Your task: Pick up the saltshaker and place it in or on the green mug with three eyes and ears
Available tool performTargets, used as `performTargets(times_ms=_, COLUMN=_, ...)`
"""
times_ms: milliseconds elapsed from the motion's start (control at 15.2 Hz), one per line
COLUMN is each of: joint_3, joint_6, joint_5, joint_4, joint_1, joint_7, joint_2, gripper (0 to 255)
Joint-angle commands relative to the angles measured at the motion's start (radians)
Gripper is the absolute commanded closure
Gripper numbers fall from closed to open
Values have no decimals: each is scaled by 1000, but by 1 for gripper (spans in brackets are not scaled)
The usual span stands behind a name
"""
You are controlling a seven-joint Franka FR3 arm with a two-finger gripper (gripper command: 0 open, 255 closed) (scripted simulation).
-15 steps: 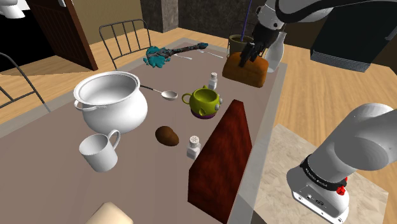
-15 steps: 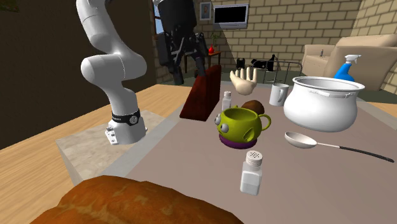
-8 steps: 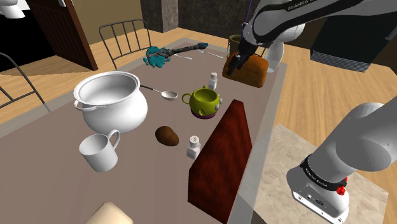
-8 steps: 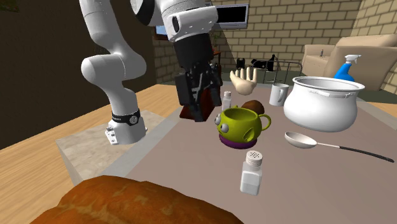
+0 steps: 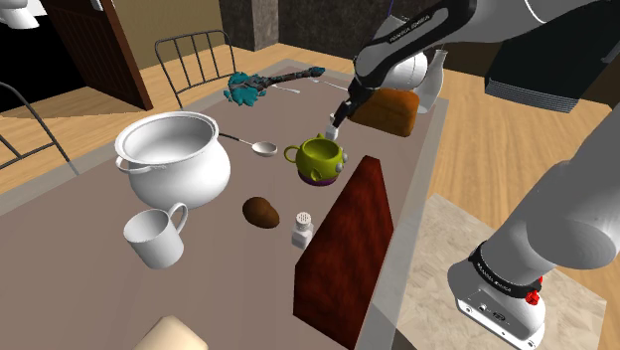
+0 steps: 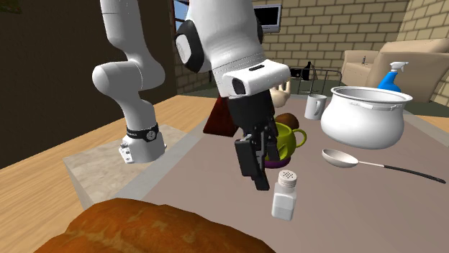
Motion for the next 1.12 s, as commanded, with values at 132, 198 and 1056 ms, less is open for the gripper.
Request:
performTargets(times_ms=132, joint_3=10, joint_6=50, joint_5=66, joint_4=26, joint_1=-2, joint_7=-65, joint_2=73, gripper=0)
performTargets(times_ms=198, joint_3=13, joint_6=60, joint_5=76, joint_4=29, joint_1=-3, joint_7=-72, joint_2=87, gripper=0)
performTargets(times_ms=1056, joint_3=30, joint_6=102, joint_5=125, joint_4=48, joint_1=-8, joint_7=-108, joint_2=151, gripper=255)
